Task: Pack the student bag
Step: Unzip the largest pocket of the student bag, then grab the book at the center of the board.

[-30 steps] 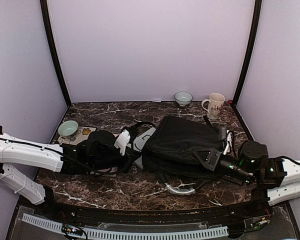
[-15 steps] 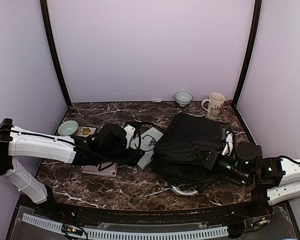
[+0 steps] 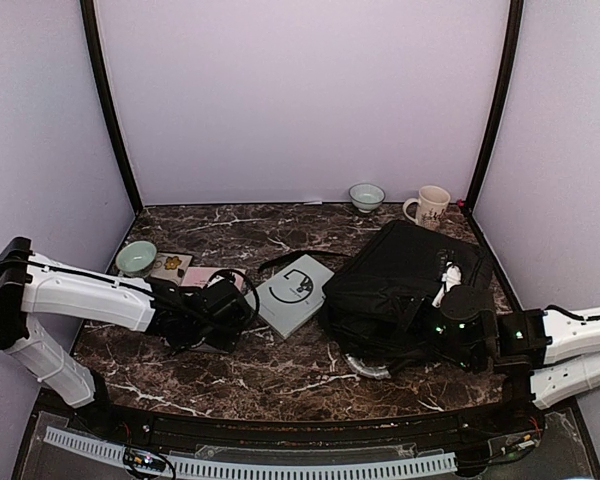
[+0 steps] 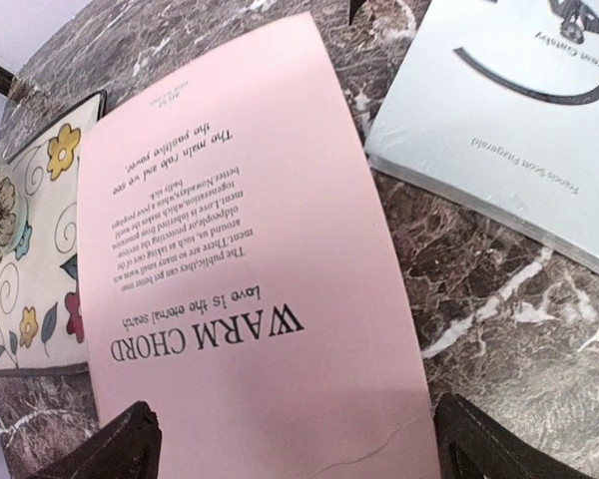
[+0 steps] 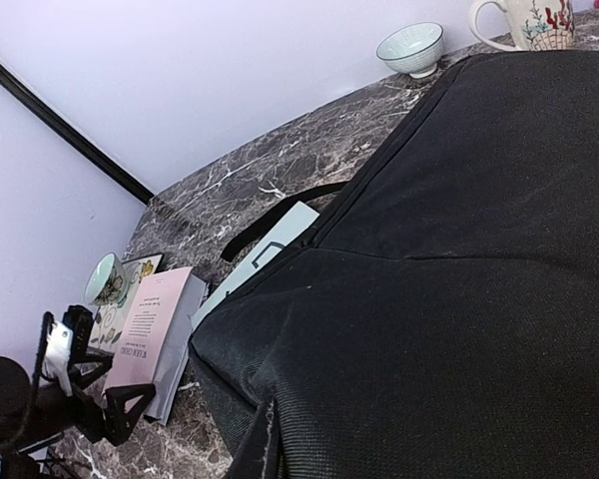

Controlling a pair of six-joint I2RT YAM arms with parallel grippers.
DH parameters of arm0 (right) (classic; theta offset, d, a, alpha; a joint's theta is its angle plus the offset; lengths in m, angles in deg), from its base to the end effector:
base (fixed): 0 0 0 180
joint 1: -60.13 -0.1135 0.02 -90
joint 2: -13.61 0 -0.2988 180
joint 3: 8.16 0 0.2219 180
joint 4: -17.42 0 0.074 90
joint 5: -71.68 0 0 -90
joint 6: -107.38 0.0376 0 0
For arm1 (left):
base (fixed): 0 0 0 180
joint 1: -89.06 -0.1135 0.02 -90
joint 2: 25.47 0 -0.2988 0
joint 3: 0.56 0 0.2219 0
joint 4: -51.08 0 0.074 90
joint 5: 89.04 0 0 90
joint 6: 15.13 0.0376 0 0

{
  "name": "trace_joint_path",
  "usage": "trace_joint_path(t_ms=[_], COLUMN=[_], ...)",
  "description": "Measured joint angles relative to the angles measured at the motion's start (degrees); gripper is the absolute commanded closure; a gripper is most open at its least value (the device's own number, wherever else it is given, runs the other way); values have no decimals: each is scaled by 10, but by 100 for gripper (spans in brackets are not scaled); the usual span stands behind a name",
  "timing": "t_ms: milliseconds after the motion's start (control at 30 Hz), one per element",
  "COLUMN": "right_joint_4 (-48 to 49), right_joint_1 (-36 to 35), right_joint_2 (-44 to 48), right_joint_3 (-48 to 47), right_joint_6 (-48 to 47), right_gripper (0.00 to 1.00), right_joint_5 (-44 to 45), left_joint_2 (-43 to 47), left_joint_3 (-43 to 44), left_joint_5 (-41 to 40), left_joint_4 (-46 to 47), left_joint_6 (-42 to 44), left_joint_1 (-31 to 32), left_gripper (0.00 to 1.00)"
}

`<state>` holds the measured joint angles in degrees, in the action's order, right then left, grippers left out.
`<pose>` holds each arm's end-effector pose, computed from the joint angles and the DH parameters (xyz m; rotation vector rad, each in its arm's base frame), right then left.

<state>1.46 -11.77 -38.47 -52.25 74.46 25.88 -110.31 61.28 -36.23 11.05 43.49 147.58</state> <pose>0.0710 0.1329 0.2774 0.2492 1.9251 0.7729 0.1471 -0.1967 0.2317 0.3684 2.3373 0.1620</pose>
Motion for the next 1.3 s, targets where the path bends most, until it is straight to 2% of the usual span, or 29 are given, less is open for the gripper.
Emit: trace_joint_path(t_ms=[300,467,567,633,733,1000,1300], right_joint_4=[2,5,6,7,7,7,7], right_joint_1=[0,0,0,0,0,0,0], right_joint_2=[19,21,21,21,22,27,28], right_joint_3=[7,14,16,16,16,17,17], right_joint_6=[4,5,5,5,4,4,4], right_gripper=[100,100,100,100,100,100,100], right_joint_5=[3,4,3,3,2,2,2], left_joint_2=[-91,-139,-162,-169,-175,-162,-128], left_joint_3=[40,66,71,73,76,76,94], left_joint_5=[-31,-62,-79,-90,-109,-150,-152], left_joint_4=[-52,-111,-134,-145,-155,-175,-223], left_joint_6=[-46,-101,-128,-143,-148,-143,-174], left_joint_1=[32,64,70,70,73,87,143], left_gripper=[10,27,45,61,99,100,100])
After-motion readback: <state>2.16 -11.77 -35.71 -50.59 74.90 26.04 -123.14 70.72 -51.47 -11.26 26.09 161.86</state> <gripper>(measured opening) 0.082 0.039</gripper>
